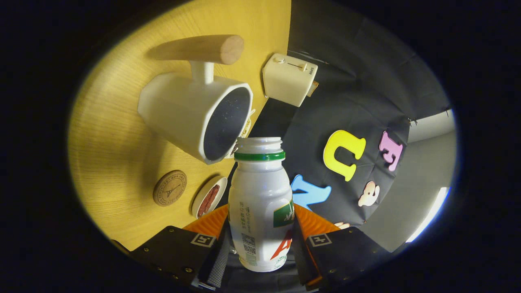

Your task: Take the bottle from table, then pour the juice into the cup, finally place the bottle on the coaster

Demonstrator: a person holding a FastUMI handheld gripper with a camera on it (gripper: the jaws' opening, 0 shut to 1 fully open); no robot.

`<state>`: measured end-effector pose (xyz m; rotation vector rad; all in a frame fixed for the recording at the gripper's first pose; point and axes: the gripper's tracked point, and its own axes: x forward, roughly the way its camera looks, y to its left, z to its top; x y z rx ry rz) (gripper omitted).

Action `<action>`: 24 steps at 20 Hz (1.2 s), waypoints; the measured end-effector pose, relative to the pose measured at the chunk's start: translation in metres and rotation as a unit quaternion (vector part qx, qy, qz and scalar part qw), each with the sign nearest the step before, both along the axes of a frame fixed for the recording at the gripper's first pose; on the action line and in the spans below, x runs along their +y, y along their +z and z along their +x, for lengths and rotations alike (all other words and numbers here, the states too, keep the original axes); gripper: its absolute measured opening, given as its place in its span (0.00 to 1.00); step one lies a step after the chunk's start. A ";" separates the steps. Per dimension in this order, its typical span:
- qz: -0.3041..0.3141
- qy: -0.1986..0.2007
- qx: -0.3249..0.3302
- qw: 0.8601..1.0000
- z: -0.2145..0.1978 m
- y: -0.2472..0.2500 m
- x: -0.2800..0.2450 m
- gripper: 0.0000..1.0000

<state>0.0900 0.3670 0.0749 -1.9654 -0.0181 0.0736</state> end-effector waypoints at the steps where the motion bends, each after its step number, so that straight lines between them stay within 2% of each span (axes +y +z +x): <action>1: 0.008 0.000 0.003 1.000 -0.001 0.000 0.000 0.68; 6: 0.067 -0.004 0.033 0.997 -0.002 -0.010 -0.002 0.68; 13: 0.189 -0.007 0.062 0.980 -0.005 -0.012 -0.004 0.68; 16: 0.255 -0.015 0.081 0.963 -0.003 -0.016 -0.012 0.68; 20: 0.328 -0.016 0.073 0.942 -0.002 -0.002 -0.022 0.68; 24: 0.427 -0.016 0.080 0.900 -0.002 0.006 -0.032 0.68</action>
